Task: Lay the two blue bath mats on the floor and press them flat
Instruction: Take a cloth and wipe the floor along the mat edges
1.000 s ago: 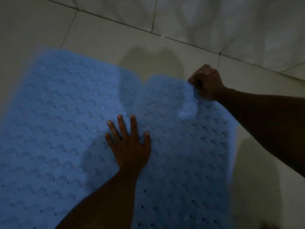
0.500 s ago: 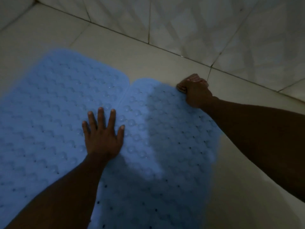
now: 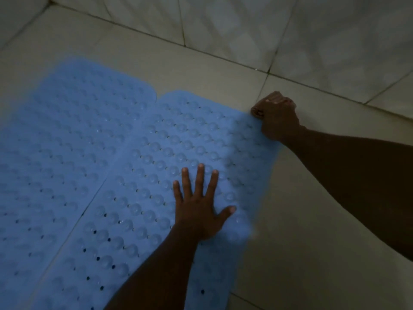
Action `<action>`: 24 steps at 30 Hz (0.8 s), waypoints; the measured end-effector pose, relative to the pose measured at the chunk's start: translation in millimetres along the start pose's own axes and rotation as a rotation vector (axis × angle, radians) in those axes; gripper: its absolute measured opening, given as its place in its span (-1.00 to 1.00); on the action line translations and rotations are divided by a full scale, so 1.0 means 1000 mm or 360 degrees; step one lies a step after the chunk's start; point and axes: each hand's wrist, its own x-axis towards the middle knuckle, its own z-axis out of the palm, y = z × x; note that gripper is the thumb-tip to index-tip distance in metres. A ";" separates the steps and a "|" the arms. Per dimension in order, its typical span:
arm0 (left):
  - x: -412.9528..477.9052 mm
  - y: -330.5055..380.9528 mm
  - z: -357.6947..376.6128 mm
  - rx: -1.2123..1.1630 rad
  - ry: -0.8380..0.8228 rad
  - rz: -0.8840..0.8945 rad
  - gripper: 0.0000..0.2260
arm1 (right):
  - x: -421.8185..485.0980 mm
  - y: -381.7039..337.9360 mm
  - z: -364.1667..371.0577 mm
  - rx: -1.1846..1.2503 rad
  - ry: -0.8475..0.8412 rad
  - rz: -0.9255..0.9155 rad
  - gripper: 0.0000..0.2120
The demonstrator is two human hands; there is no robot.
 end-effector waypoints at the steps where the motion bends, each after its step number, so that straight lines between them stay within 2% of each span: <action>1: 0.001 0.001 -0.002 0.0005 -0.0036 -0.0004 -0.10 | -0.010 0.001 -0.003 0.0000 -0.0008 0.0077 -0.43; 4: 0.001 0.003 -0.004 0.0040 -0.0142 -0.0009 -0.09 | -0.048 -0.006 -0.017 0.0097 -0.0035 0.0241 -0.55; 11: 0.003 0.001 -0.006 0.0066 -0.0193 0.0013 -0.05 | -0.161 -0.018 -0.032 0.0233 -0.0055 0.0493 -0.55; 14: 0.003 0.000 -0.008 0.0063 -0.0180 0.0037 -0.03 | -0.215 -0.041 -0.034 0.0329 -0.0014 0.0395 -0.51; 18: -0.003 -0.001 0.000 0.0071 -0.0040 0.0066 -0.06 | -0.273 -0.075 -0.032 0.0491 -0.0202 0.0454 -0.37; 21: -0.012 -0.005 0.009 0.0105 0.0159 0.0155 -0.14 | -0.306 -0.096 -0.026 0.0518 -0.0078 0.0410 -0.37; 24: -0.036 -0.015 0.018 0.0107 0.0210 0.0298 -0.26 | -0.324 -0.112 -0.024 0.0506 0.0037 0.0423 -0.37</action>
